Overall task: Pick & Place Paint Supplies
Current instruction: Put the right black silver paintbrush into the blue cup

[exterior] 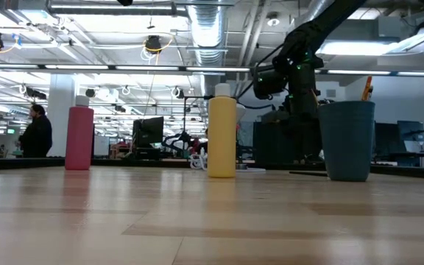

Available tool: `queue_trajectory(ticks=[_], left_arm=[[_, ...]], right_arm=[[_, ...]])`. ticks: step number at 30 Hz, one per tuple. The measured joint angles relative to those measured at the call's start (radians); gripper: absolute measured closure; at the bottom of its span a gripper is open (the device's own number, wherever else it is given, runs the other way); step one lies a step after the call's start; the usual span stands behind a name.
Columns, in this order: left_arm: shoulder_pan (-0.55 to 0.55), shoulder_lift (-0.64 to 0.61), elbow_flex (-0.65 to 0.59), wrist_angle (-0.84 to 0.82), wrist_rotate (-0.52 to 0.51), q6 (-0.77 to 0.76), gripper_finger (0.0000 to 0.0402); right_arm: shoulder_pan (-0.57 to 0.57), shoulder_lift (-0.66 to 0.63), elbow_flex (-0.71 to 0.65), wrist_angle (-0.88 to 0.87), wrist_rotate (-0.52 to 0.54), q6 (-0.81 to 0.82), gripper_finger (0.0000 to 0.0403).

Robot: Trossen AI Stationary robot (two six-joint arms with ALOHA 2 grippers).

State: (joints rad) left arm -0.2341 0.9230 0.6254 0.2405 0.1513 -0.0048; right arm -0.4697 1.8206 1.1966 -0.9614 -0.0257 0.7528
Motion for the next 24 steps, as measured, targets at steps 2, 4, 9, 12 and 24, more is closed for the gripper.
queue_trajectory(ticks=[2, 4, 9, 12, 24], left_arm=[[0.000, 0.000, 0.000, 0.000, 0.000, 0.000, 0.0192], [0.000, 0.000, 0.000, 0.000, 0.000, 0.000, 0.0192], [0.000, 0.000, 0.000, 0.000, 0.000, 0.000, 0.0192], [0.000, 0.000, 0.000, 0.000, 0.000, 0.000, 0.0192], [0.000, 0.000, 0.000, 0.002, 0.000, 0.000, 0.0192]], right_arm=[[0.004, 0.000, -0.010, 0.017, 0.000, 0.001, 0.0224], [0.004, 0.000, -0.027, 0.029, -0.001, 0.005, 0.0225], [-0.012, 0.000, -0.077, 0.036, -0.003, 0.008, 0.0223], [-0.011, 0.000, -0.089, 0.048, -0.004, 0.008, 0.0221], [0.005, 0.000, -0.090, 0.039, -0.004, -0.004, 0.0248]])
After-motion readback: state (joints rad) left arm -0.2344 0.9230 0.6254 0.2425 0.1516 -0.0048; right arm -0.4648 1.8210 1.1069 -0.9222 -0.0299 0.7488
